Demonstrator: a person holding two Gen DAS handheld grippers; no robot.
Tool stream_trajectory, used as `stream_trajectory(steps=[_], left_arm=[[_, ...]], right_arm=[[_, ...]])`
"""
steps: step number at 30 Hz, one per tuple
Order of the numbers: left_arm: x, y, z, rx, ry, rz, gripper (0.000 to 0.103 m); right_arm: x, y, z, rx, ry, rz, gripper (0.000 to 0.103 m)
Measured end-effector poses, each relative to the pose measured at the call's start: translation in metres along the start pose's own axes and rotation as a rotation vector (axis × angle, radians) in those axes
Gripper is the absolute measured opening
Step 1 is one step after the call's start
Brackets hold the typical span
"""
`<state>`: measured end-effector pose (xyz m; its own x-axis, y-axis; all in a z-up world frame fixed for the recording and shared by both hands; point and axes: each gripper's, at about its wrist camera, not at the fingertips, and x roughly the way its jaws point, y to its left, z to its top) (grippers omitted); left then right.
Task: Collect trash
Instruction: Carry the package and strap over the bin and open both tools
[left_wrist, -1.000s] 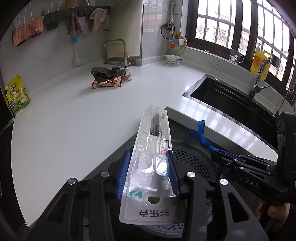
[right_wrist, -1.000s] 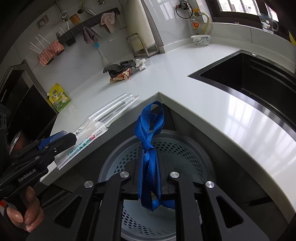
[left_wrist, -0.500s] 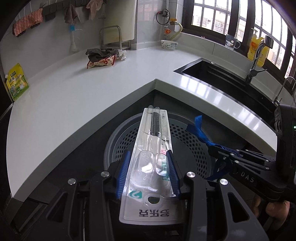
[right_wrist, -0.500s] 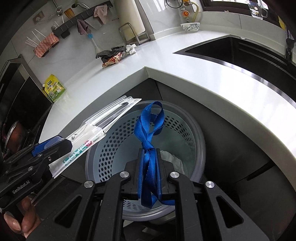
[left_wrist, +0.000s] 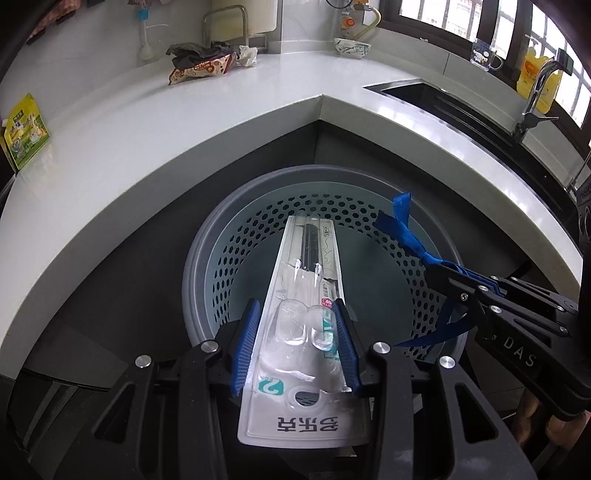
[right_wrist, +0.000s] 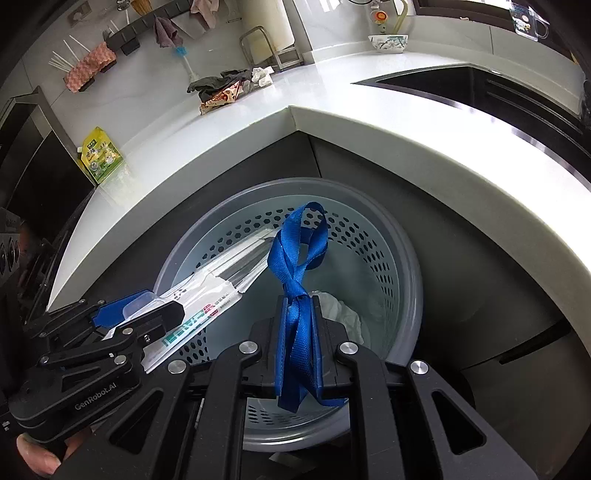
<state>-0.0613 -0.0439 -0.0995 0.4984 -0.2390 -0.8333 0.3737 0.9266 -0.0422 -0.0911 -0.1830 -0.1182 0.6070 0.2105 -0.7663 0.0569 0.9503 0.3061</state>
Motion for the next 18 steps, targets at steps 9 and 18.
stream_trajectory(steps=[9, 18], left_arm=[[0.015, 0.002, 0.0, -0.012, 0.04, 0.027, 0.04], [0.02, 0.005, -0.001, -0.018, 0.048, 0.046, 0.039]], right_arm=[[0.02, -0.003, 0.0, -0.022, 0.044, -0.046, 0.012], [0.028, 0.0, -0.001, -0.06, 0.041, -0.097, 0.012]])
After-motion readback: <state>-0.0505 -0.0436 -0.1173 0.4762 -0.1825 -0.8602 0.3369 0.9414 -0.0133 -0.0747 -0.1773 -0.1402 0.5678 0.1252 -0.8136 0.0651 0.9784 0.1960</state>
